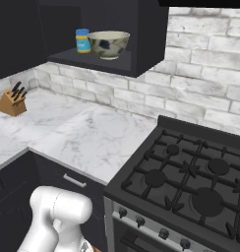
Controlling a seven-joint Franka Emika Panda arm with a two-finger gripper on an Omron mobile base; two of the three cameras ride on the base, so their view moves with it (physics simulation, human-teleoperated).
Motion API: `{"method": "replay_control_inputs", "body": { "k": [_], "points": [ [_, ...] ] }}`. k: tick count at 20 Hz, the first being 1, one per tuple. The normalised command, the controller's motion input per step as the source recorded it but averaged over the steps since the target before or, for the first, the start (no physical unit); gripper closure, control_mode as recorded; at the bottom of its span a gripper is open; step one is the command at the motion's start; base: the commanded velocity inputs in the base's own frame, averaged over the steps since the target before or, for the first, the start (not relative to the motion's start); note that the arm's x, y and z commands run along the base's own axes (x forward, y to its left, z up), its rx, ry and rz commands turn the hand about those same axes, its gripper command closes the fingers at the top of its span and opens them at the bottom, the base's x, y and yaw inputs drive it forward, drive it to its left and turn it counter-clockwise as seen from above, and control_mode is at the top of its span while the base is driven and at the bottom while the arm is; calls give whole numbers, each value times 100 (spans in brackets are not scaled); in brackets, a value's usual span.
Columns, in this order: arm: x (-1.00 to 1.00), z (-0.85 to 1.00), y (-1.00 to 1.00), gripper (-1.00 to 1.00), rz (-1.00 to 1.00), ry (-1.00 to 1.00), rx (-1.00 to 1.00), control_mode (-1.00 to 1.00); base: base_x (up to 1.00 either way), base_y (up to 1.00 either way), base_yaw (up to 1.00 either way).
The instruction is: Pick the mug and place it in the sink. Pick the bowl and place it in the open cabinet and then close the cabinet.
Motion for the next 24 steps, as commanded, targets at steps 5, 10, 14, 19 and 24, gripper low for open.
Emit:
{"method": "replay_control_inputs", "body": {
  "k": [5,10,14,19,24],
  "points": [
    [-4,-7,49,-100,0,-5,0,-100,0,0,0],
    [-2,-15,50,-100,0,-6,1,-100,0,0,0],
    [0,-19,48,-100,0,-8,1,-100,0,0,0],
    [11,-17,38,-100,0,-10,0,-100,0,0,0],
    [6,-23,50,-100,0,-10,1,-100,0,0,0]
  ]
}}
